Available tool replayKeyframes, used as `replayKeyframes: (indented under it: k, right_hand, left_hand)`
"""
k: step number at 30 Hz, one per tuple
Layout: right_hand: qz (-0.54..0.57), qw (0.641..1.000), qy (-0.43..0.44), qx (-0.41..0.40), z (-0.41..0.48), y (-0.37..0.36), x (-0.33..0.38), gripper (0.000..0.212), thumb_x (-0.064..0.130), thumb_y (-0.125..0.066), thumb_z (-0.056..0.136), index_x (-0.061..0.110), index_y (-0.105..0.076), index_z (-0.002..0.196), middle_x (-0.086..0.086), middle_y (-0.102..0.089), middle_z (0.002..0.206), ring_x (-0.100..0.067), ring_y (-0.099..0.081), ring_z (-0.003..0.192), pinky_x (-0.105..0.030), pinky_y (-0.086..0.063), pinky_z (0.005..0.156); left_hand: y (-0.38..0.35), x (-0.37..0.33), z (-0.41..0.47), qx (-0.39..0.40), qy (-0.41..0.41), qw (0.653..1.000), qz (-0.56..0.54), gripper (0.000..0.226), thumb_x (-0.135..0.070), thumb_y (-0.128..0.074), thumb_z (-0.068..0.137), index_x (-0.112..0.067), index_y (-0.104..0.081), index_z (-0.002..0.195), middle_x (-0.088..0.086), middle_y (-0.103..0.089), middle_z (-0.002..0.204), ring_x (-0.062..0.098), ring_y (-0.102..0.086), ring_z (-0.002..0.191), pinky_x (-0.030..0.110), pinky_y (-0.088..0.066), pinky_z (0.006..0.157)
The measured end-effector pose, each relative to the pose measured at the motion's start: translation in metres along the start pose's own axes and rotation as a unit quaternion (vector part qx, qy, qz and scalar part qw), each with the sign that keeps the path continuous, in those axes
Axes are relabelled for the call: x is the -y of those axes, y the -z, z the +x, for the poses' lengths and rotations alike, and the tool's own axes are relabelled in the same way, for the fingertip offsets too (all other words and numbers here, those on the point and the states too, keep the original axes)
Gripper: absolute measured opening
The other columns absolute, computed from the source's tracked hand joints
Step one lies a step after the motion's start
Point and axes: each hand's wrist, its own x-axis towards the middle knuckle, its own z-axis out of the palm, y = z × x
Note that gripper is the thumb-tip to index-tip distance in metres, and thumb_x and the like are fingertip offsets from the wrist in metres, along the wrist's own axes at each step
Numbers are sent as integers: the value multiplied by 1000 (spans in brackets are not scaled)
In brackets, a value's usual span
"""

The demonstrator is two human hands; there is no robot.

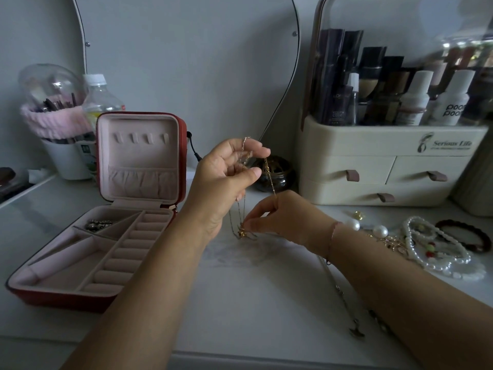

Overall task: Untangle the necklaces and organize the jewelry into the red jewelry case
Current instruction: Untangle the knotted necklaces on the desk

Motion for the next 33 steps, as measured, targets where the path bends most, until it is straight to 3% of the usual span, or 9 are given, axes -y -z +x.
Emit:
replayKeyframes:
  k: [2, 11, 17, 23, 28, 33]
  right_hand:
    - [-4, 1000, -4, -4, 1, -2, -1, 5, 29, -73, 79, 25, -75, 77, 7, -64, 63, -2, -48, 54, -17, -41, 56]
    - [-8, 1000, 11, -13, 3, -5, 0, 8, 34, -74, 77, 27, -76, 81, 11, -62, 66, -5, -48, 59, -24, -43, 64]
    - [-15, 999, 20, -27, 4, -8, -2, 5, 30, -76, 76, 25, -75, 77, -8, -71, 81, -12, -52, 63, -30, -48, 67]
    - [25, 999, 7, -36, 4, 6, -2, 6, 22, -76, 77, 21, -72, 72, -8, -61, 62, -4, -35, 36, -11, -31, 39]
    - [73, 996, 4, -56, 3, 21, -6, 1, 16, -74, 79, 15, -73, 78, 12, -50, 41, -2, -34, 35, -9, -29, 40]
    - [52, 998, 0, -45, 6, 26, -12, 3, 20, -72, 81, 18, -73, 81, 14, -54, 45, -1, -37, 40, -10, -33, 43]
  left_hand:
    - [0, 0, 0, 0, 1, 1000, -2, 35, 12, -55, 85, -21, -62, 98, -3, -70, 108, 6, -39, 56, 17, -35, 45]
    - [0, 1, 0, 2, -7, 1000, -22, 36, 13, -54, 85, -19, -62, 99, -2, -70, 106, 12, -39, 61, 16, -36, 46]
    - [1, 1, 0, 3, -7, 1000, -22, 36, 12, -54, 85, -20, -62, 99, -1, -70, 108, 14, -39, 62, 16, -37, 47]
    - [2, 6, 2, -29, 29, 999, 33, 34, 8, -58, 86, -23, -63, 97, -3, -70, 106, 3, -44, 57, 16, -37, 46]
    - [3, 16, 1, 20, 122, 984, 131, 22, -2, -65, 86, -23, -66, 93, -6, -69, 91, -10, -54, 59, 5, -38, 51]
    - [3, 20, 0, 51, 173, 971, 159, 11, -11, -70, 84, -22, -69, 85, -2, -69, 79, -11, -56, 55, 3, -37, 51]
